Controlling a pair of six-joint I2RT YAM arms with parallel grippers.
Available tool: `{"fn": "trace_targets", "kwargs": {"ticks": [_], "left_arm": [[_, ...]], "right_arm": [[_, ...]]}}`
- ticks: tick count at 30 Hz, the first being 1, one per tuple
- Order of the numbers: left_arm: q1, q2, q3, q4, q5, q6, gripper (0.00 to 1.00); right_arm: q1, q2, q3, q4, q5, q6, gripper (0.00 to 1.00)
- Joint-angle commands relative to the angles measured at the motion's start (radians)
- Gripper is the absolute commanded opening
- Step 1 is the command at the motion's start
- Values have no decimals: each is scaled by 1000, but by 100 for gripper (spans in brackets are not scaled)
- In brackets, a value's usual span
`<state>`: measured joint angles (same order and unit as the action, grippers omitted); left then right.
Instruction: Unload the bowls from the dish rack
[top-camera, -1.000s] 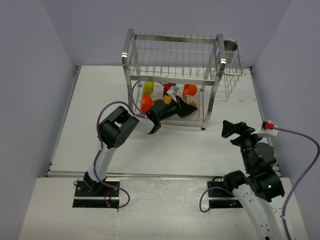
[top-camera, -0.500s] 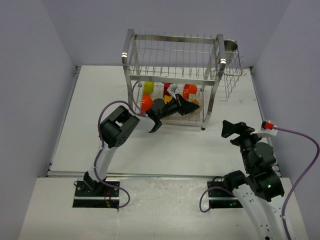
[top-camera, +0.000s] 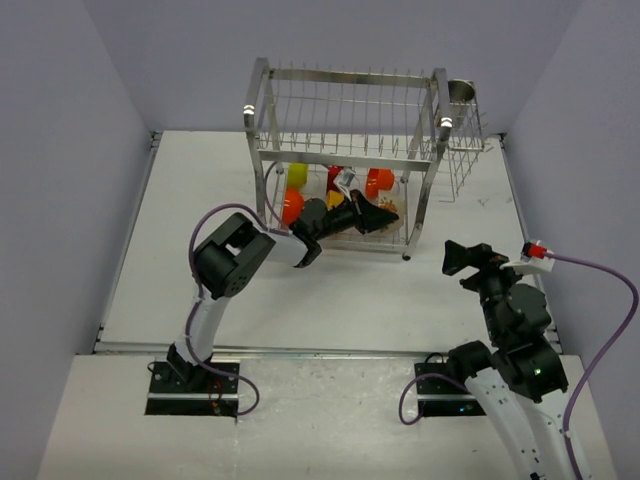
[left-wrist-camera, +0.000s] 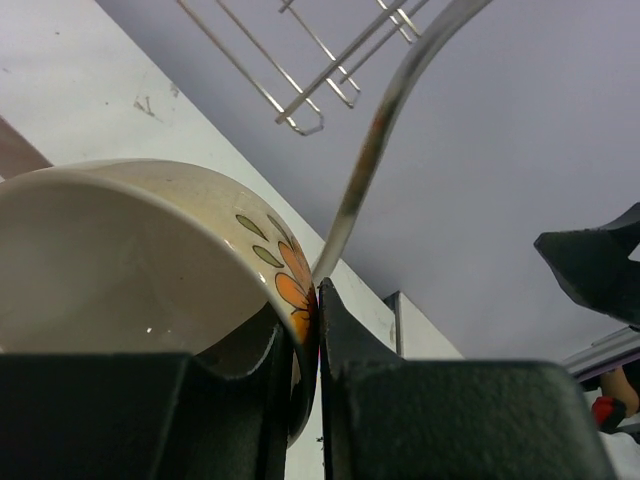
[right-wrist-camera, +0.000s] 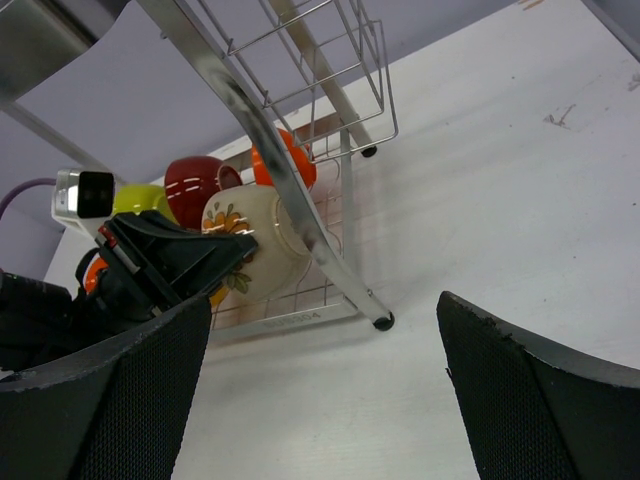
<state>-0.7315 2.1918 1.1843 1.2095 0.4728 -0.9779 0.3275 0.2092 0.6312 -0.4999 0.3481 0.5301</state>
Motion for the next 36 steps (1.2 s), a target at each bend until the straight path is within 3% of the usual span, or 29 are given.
{"fn": "trace_targets", "kwargs": {"ticks": [1,20,30,36], "left_arm": [[-14,-128,-3,340,7,71,0],[-103,-250,-192,262,44,151,0],[-247,-466,-370,-10,-51,387,0],[-302,-674,-518,-160,-187,465,0]], "right_arm": [[2,9,-4,31,-12,-18,95],[2,-17,-8,35,-6,-16,95],[2,-13,-8,38,-8,-16,95],[2,-28,-2,32,-11,-15,95]]}}
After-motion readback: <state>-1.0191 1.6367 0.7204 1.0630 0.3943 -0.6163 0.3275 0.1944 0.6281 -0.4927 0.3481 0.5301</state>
